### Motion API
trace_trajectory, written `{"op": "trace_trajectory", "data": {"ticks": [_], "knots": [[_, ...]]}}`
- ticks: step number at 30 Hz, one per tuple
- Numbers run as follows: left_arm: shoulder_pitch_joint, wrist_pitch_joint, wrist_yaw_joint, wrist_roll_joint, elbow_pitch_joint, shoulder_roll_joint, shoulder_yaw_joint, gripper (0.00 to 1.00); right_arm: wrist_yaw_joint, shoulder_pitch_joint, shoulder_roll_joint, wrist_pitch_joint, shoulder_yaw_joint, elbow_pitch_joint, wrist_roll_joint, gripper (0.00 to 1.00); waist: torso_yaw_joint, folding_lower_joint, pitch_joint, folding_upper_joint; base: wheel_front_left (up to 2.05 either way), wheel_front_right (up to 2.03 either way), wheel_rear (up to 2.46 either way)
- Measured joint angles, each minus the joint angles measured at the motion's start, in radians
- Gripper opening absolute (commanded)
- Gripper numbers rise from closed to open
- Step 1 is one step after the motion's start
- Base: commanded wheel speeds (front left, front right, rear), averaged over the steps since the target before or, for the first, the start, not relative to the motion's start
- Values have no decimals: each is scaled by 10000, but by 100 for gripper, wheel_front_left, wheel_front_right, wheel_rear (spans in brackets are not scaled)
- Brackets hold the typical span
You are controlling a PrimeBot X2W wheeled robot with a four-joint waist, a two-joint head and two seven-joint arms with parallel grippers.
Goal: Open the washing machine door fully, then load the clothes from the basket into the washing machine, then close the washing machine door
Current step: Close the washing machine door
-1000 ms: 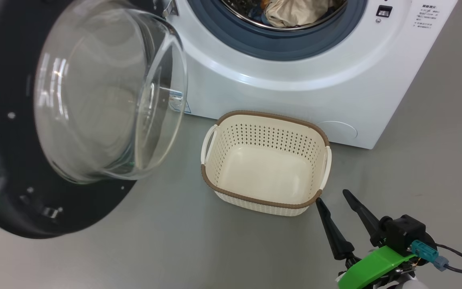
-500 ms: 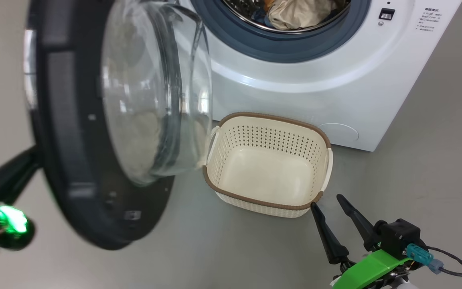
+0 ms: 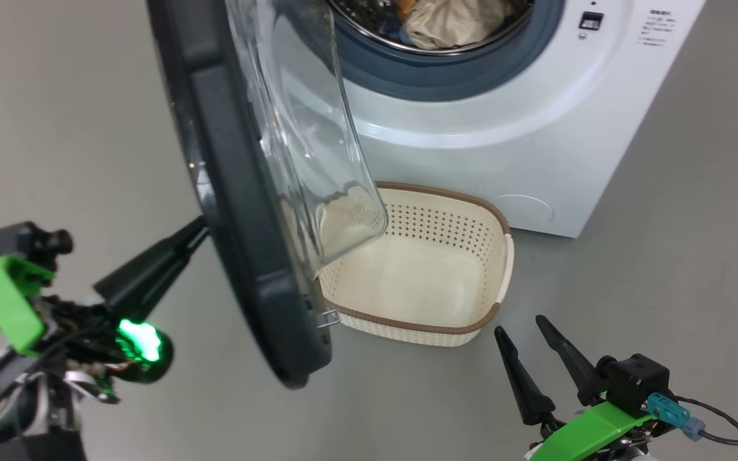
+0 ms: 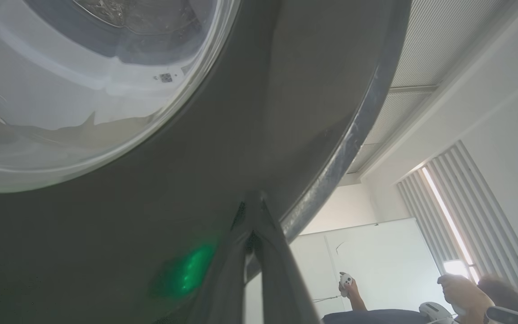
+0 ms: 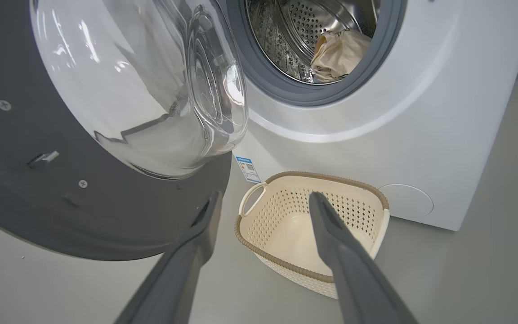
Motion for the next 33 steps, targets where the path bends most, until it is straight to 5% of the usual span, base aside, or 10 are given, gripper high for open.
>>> {"op": "trace_trajectory", "data": {"ticks": [15,33], "knots": [[69,-2090,-1020,-1315,596,-4,-2433,0,0,-55,36,-176,-65,140,0,100,-1105,0,188,0,0,0,0],[-1419,-3595,-1285,-1298,1628,-8,-2857,0,0,-335,98,-499,-42,468,92,100,-2901,0,778,0,0,0,0]]}}
